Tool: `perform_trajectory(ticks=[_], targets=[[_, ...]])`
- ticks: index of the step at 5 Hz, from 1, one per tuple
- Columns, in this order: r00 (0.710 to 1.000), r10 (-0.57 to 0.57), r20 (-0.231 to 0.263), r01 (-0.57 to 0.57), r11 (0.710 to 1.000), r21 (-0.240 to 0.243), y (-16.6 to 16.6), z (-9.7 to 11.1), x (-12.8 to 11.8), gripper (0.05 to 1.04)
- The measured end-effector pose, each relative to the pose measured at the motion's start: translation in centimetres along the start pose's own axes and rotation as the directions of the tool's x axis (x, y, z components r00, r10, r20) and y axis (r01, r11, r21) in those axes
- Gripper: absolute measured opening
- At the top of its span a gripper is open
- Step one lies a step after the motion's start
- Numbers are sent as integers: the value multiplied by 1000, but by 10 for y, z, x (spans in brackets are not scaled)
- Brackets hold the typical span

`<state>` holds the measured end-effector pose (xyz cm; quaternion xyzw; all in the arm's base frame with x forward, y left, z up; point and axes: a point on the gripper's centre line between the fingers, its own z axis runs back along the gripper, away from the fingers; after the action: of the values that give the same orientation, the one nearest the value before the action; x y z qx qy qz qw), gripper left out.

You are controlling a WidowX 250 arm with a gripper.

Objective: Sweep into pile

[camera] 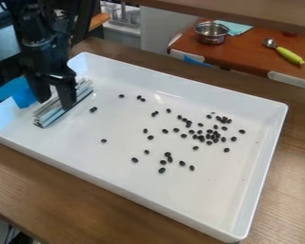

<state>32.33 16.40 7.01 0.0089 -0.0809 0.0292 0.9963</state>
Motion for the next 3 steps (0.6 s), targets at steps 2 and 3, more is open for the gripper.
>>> perform_trajectory(ticks=[2, 3], targets=[[1000, -10, 0, 10, 1000, -6, -1, -2, 0, 351], [1000, -9, 5, 9, 1000, 3, 1, -2, 1, 343]])
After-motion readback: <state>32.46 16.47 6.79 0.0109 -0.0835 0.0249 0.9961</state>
